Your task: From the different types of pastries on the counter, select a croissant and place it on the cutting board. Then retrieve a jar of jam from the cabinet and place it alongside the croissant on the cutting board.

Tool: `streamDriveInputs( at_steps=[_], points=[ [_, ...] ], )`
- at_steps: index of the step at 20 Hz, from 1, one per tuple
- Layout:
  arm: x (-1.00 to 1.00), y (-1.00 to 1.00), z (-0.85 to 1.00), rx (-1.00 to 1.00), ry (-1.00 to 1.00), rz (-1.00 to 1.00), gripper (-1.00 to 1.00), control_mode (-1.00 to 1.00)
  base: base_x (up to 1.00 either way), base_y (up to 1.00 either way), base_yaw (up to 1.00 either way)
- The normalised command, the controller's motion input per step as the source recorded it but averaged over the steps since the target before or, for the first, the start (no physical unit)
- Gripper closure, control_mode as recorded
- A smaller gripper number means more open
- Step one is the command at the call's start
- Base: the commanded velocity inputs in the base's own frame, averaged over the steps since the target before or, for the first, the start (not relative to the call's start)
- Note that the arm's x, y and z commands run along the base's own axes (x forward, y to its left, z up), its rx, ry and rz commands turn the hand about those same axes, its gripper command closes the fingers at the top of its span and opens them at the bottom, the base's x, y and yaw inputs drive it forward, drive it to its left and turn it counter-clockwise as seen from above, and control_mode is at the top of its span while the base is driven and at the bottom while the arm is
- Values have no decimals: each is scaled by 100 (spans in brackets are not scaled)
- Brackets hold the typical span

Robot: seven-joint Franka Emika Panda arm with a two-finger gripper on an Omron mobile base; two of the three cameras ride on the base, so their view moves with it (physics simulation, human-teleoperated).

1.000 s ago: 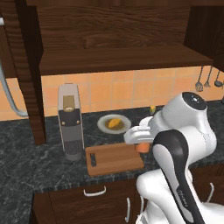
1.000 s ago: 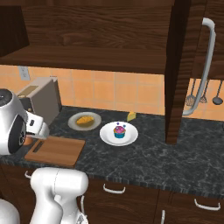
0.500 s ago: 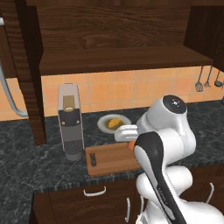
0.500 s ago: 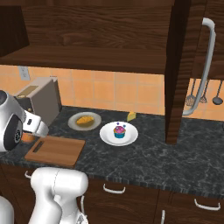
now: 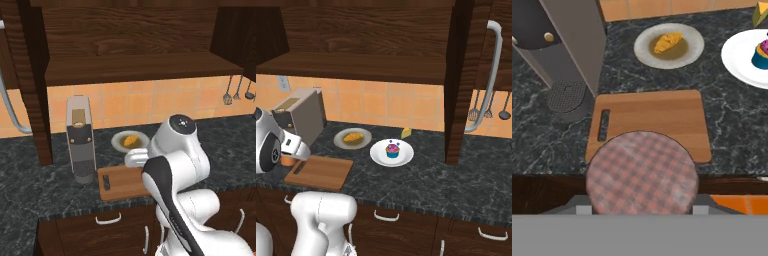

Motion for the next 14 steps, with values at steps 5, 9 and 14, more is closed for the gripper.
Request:
streamDriveInputs(
  at_steps=[5,9,14],
  points=[
    [18,-2,-30,4,-11,0,100,-100,0,0,0],
    [27,0,-17,4,-17,-2,100,-100,0,0,0],
    [-26,-1,-91,-1,-27,-1,100,-100,0,0,0]
  ],
)
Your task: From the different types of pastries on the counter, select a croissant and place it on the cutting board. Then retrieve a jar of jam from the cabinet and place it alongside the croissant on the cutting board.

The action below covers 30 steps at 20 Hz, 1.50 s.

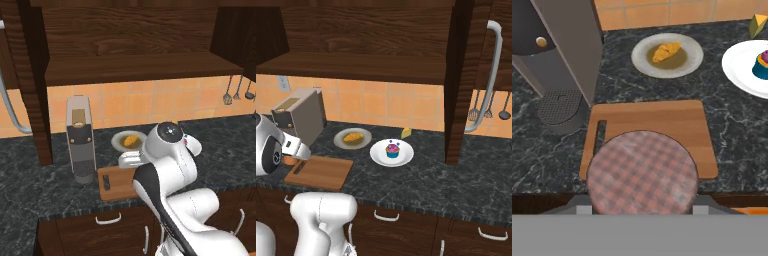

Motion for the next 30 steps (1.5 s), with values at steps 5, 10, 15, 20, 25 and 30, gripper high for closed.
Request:
streamDriveInputs(
  at_steps=[5,10,15,20,25,30],
  points=[
    [-22,0,-80,1,-29,-1,100,-100,0,0,0],
    [26,-20,-32,0,-5,0,100,-100,0,0,0],
    [44,-23,-39,2,-8,0,100,-100,0,0,0],
    [0,0,-68,1,-6,-5,100,-100,0,0,0],
    [5,4,-27,7,-7,-2,100,-100,0,0,0],
    [31,8,-2,11,-22,-2,100,-100,0,0,0]
  ],
)
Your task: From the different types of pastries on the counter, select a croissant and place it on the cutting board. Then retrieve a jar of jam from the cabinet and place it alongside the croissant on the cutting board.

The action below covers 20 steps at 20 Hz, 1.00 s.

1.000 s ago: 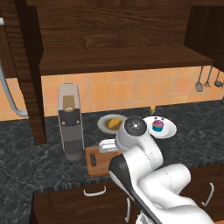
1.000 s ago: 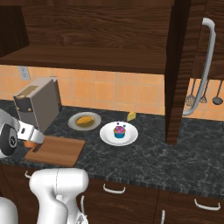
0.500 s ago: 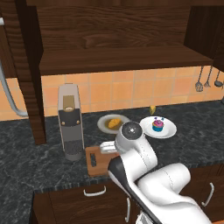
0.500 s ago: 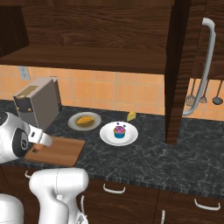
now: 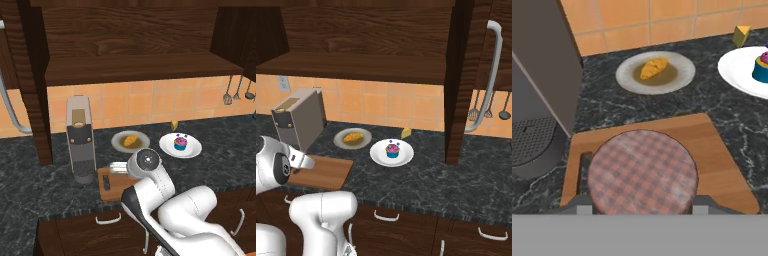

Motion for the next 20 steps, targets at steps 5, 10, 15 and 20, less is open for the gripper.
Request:
streamDriveInputs(
  at_steps=[5,10,15,20],
  points=[
    [0,5,-30,5,-1,0,100,-100,0,0,0],
    [0,6,-42,3,-4,0,100,-100,0,0,0],
    [11,2,-22,5,-2,0,100,-100,0,0,0],
    [35,0,-26,1,0,0,100,-100,0,0,0]
  ],
)
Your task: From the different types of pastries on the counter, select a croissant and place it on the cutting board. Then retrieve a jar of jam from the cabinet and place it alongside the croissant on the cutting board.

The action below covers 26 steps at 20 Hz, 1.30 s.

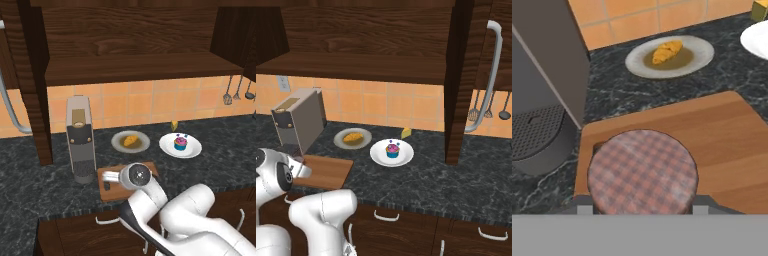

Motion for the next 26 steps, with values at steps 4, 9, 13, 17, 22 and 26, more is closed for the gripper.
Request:
streamDriveInputs(
  at_steps=[4,9,13,17,22,26],
  points=[
    [24,0,-6,0,1,0,100,-100,0,0,0],
    [25,-5,-43,-10,2,0,100,-100,0,0,0],
    [5,0,-42,-10,1,0,100,-100,0,0,0],
    [5,-2,-11,-1,3,0,100,-100,0,0,0],
    [32,-16,-6,1,1,1,100,-100,0,0,0],
    [19,0,-10,0,0,0,100,-100,0,0,0]
  ],
)
